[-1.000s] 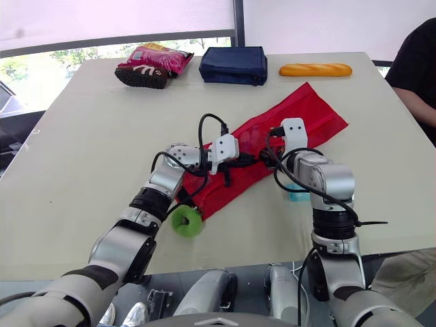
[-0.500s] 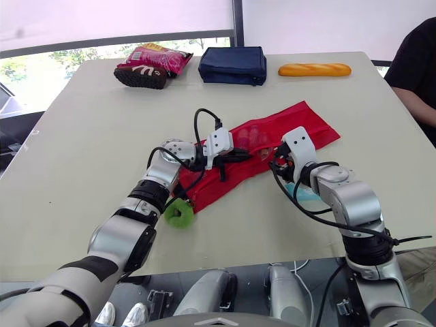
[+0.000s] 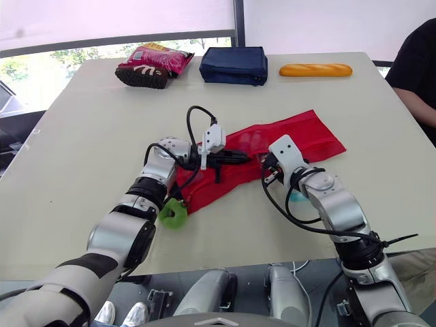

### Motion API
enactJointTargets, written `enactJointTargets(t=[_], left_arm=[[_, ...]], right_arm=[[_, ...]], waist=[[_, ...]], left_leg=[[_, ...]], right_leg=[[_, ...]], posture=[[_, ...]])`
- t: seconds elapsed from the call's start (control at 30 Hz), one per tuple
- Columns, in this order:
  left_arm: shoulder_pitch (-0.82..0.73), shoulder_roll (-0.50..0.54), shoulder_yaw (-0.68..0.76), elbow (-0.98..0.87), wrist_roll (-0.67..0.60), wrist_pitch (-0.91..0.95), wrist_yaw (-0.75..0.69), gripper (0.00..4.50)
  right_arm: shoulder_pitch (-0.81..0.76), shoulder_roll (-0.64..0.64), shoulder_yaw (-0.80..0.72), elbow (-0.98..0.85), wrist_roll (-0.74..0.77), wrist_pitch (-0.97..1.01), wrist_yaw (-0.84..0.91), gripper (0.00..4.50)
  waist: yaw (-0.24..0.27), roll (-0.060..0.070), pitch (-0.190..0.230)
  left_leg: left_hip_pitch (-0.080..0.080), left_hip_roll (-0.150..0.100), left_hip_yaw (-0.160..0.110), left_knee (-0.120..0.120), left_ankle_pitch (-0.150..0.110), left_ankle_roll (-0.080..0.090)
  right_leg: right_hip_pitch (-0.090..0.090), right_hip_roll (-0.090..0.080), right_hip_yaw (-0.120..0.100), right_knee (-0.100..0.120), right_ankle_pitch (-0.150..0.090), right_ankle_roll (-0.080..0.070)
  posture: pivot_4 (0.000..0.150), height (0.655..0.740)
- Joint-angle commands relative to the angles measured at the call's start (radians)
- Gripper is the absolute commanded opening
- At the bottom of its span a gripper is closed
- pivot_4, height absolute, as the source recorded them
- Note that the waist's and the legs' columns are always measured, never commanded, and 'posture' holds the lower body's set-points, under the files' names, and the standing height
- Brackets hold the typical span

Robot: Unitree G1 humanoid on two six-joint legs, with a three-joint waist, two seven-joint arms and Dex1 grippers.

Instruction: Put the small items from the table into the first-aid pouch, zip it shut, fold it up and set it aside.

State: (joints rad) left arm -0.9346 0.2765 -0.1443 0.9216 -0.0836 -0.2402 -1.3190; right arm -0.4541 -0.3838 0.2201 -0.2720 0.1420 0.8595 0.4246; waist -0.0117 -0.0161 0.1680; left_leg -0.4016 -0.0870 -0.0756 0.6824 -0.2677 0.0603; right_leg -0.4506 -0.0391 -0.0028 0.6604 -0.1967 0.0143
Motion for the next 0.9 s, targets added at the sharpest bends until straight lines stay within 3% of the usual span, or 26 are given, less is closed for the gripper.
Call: enactJointTargets(t=[0.03,0.57,0.77,0.9], left_arm=[[-0.013,-0.006,0.017,-0.027,-0.026,-0.012,-0.022,0.00],[0.014,-0.019,0.008,-0.069,-0.039,-0.010,-0.057,0.00],[0.009,-0.007,0.010,-0.040,-0.021,-0.040,-0.028,0.00],[0.009,0.010,0.008,-0.024,-0.006,-0.089,-0.010,0.00]], right_arm=[[-0.039,0.036,0.002,0.040,-0.014,-0.055,-0.014,0.03],[-0.138,0.138,0.002,0.339,-0.114,-0.275,-0.067,0.03],[-0.069,0.098,-0.002,0.200,-0.087,-0.303,0.013,0.03],[0.041,0.026,-0.035,-0.018,-0.012,-0.257,0.104,0.03]], waist=[[0.000,0.000,0.000],[-0.001,0.000,0.000],[0.000,0.000,0.000],[0.001,0.000,0.000]], left_leg=[[0.000,0.000,0.000,0.000,0.000,0.000],[0.000,0.000,0.000,0.000,0.000,0.000],[0.000,0.000,0.000,0.000,0.000,0.000],[0.000,0.000,0.000,0.000,0.000,0.000]], right_leg=[[0.000,0.000,0.000,0.000,0.000,0.000],[0.000,0.000,0.000,0.000,0.000,0.000],[0.000,0.000,0.000,0.000,0.000,0.000],[0.000,0.000,0.000,0.000,0.000,0.000]], posture=[[0.150,0.7395],[0.150,0.7395],[0.150,0.7395],[0.150,0.7395]])
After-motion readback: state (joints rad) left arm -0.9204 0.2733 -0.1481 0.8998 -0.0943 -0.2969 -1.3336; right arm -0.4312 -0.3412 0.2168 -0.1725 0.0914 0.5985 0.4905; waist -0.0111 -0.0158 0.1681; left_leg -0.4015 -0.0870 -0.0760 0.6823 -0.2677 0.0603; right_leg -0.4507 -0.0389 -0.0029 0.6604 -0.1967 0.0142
